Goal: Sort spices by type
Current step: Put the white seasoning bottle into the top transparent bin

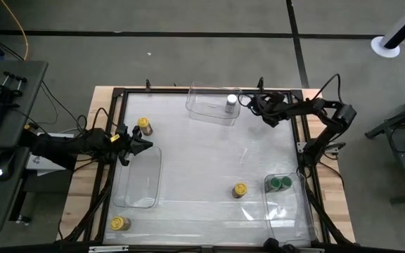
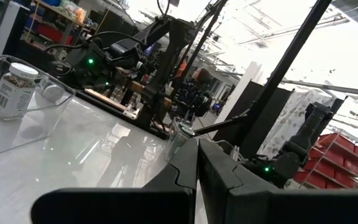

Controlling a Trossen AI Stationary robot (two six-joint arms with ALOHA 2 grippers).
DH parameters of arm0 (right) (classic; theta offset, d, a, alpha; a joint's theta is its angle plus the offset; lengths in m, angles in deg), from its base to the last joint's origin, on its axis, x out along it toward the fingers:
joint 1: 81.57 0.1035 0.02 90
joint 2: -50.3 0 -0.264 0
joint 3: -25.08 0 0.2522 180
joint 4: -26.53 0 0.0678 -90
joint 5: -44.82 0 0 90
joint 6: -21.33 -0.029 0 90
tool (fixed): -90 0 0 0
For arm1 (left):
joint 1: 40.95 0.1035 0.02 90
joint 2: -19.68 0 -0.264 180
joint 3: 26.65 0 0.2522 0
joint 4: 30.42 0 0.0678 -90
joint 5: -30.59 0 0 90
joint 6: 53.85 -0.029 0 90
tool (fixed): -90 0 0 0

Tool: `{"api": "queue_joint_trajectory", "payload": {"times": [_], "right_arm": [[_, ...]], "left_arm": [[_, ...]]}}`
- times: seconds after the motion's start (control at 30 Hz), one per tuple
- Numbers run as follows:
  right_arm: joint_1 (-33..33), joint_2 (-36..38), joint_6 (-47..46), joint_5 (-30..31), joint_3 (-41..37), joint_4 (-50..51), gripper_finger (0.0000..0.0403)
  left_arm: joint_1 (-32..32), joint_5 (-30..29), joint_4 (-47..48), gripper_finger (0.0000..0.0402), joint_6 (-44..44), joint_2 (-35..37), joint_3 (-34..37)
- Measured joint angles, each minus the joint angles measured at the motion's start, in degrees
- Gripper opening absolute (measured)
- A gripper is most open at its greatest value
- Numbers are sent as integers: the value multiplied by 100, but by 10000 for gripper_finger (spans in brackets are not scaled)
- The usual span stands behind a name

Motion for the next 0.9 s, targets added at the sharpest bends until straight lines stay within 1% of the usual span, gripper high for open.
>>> {"api": "queue_joint_trajectory", "payload": {"times": [0.33,0.57,0.83,0.87,0.9], "right_arm": [[411,35,431,-117,8,233,0],[778,41,457,-229,17,472,0],[1355,84,584,-347,16,1138,0],[1451,121,591,-492,14,1261,0],[1543,166,588,-991,-22,1356,0]], "left_arm": [[0,-2,0,1,0,0,0],[0,0,0,1,0,0,-1],[0,0,0,1,0,-2,0],[-2,0,0,1,0,0,0],[0,0,2,1,0,-1,-1]]}}
